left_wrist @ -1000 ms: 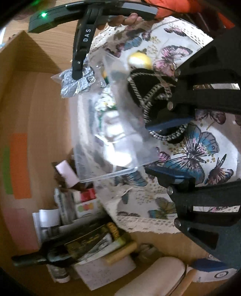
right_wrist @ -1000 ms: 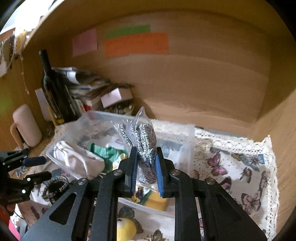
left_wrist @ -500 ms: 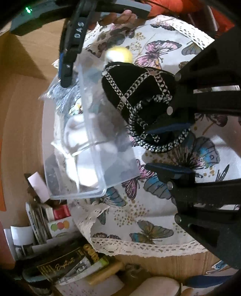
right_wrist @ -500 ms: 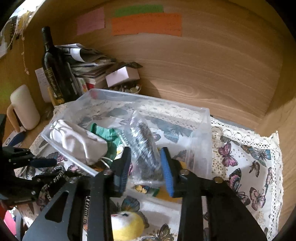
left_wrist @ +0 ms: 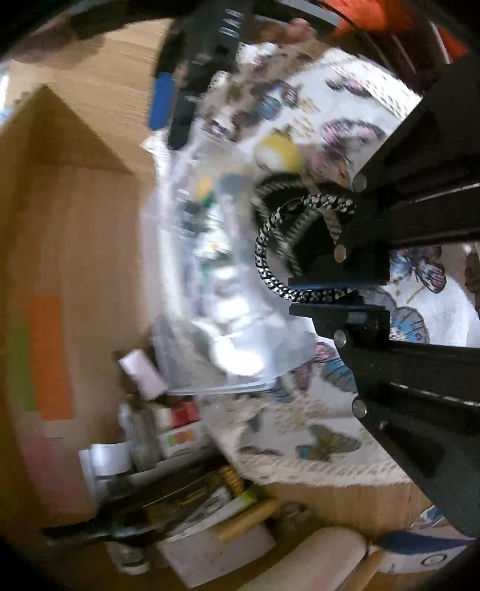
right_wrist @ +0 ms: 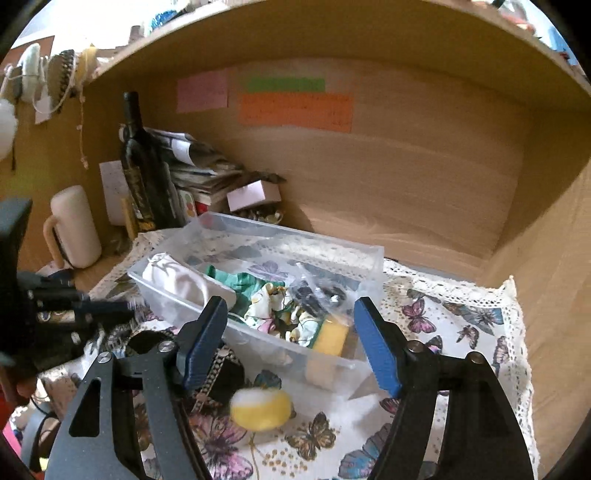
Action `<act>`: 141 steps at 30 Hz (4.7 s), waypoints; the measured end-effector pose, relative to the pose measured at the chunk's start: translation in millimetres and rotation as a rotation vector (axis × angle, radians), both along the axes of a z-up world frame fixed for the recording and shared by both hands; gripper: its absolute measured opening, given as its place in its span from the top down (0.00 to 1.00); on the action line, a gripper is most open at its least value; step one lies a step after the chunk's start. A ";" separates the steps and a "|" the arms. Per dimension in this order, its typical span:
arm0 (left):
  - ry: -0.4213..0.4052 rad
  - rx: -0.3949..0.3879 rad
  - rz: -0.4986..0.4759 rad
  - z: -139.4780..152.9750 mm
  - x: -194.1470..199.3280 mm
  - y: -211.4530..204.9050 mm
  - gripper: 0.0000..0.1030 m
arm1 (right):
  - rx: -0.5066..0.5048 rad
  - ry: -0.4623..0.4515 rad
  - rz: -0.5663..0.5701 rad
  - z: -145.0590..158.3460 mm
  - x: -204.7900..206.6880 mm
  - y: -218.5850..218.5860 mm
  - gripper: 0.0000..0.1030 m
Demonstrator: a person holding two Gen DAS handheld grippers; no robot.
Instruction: Organize soft objects
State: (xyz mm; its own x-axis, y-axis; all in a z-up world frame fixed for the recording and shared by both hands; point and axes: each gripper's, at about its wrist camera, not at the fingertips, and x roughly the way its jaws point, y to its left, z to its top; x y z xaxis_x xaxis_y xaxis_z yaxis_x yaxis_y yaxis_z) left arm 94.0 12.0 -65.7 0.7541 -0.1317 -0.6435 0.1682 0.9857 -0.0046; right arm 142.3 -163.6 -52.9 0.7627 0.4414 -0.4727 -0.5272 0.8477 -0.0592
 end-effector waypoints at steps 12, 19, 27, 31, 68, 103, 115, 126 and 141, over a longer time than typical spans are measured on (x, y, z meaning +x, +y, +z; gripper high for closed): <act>-0.153 0.010 0.019 55.4 25.8 4.3 0.95 | 0.064 0.084 0.011 -22.3 -13.4 -17.3 0.34; -0.107 0.019 0.090 44.1 72.6 20.6 0.95 | 0.006 0.165 0.024 -55.7 -6.2 -10.0 0.34; 0.001 -0.010 0.122 16.0 106.9 27.6 0.89 | -0.014 0.259 0.055 -74.3 9.5 -7.5 0.35; -0.020 0.008 0.106 20.0 95.9 18.9 0.67 | -0.023 0.287 0.086 -76.3 12.5 -3.2 0.42; 0.050 0.049 -0.097 -30.7 10.8 -47.5 0.79 | 0.078 0.077 -0.016 -21.6 -43.0 -38.6 0.61; -0.081 -0.056 0.052 28.2 99.3 31.0 0.79 | 0.012 0.104 0.040 -14.9 61.9 42.4 0.61; 0.080 -0.169 0.013 3.9 122.3 41.9 0.66 | -0.105 0.081 0.023 -29.3 64.9 51.6 0.44; -0.087 -0.140 0.005 56.3 69.7 38.1 0.49 | -0.043 -0.027 0.014 14.7 20.6 34.9 0.44; -0.387 -0.012 0.075 96.8 -34.7 8.2 0.00 | 0.089 -0.190 -0.056 53.5 -56.1 1.3 0.00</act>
